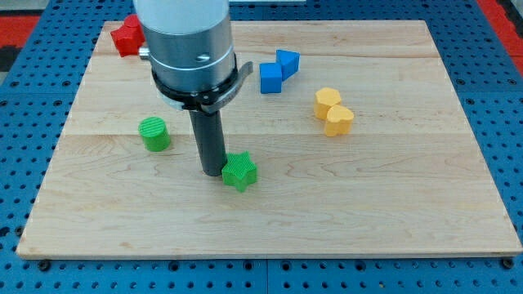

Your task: Slide the green circle diagonal to the top left of the green star

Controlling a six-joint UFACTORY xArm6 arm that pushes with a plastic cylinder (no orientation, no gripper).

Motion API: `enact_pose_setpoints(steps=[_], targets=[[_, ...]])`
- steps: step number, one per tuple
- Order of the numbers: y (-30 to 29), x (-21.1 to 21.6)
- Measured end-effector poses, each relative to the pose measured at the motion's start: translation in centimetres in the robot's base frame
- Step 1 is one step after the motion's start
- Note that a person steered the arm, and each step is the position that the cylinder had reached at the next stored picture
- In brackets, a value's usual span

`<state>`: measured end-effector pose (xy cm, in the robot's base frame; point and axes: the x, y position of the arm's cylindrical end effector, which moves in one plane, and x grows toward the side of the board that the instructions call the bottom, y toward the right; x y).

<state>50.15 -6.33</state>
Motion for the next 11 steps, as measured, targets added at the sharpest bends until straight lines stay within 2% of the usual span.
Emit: enact_pose_setpoints(steps=[1, 2, 3, 5, 7, 8, 10, 11], targets=[[-0.1, -4.5], [1.8, -0.3], [1.4, 1.6], [-5.0, -11.9], [-13.0, -7.0], [-5.1, 0.6], [-8.3, -5.9], [-3.9, -6.0]])
